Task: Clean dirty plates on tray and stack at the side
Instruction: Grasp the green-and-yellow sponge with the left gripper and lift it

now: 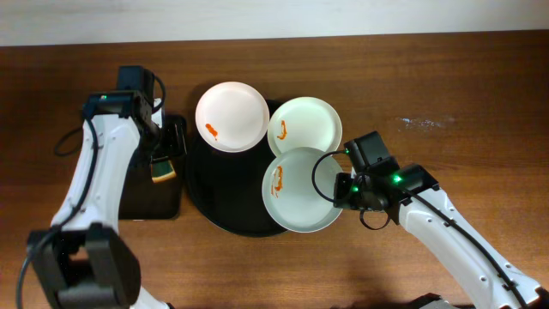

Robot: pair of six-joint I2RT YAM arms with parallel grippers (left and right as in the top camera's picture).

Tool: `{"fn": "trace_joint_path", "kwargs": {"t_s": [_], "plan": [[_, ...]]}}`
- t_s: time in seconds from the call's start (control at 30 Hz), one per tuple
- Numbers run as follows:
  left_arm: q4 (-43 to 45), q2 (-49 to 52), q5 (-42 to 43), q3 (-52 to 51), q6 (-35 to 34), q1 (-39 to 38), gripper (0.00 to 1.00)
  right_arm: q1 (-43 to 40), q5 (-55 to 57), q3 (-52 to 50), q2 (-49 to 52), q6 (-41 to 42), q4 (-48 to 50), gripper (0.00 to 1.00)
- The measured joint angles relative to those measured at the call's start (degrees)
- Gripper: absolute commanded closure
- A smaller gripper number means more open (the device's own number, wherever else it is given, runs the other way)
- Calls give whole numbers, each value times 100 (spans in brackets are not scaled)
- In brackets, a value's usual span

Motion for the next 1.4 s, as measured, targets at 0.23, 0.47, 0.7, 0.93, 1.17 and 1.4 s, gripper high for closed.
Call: {"fn": "trace_joint_path", "kwargs": {"t_s": [0.23,0.47,0.7,0.93,1.17,1.4], "plan": [[498,1082,-28,-7,-262,444,24,72,20,0,0,-4,7,96],[874,1731,-105,-37,-334,551,35,315,24,7,179,308,203,96],[1021,1731,-111,-37,-334,551,38,315,-26,11,833,487,225,96],[1886,1676,-92,-638,-350,511,62,315,-48,11,839,505,243,96],[1349,1668,-114,-352,-374,535,100,315,-46,11,839,514,293,96],[671,1290,-131,284,444,573,100,315,-44,11,839,514,398,96]]}}
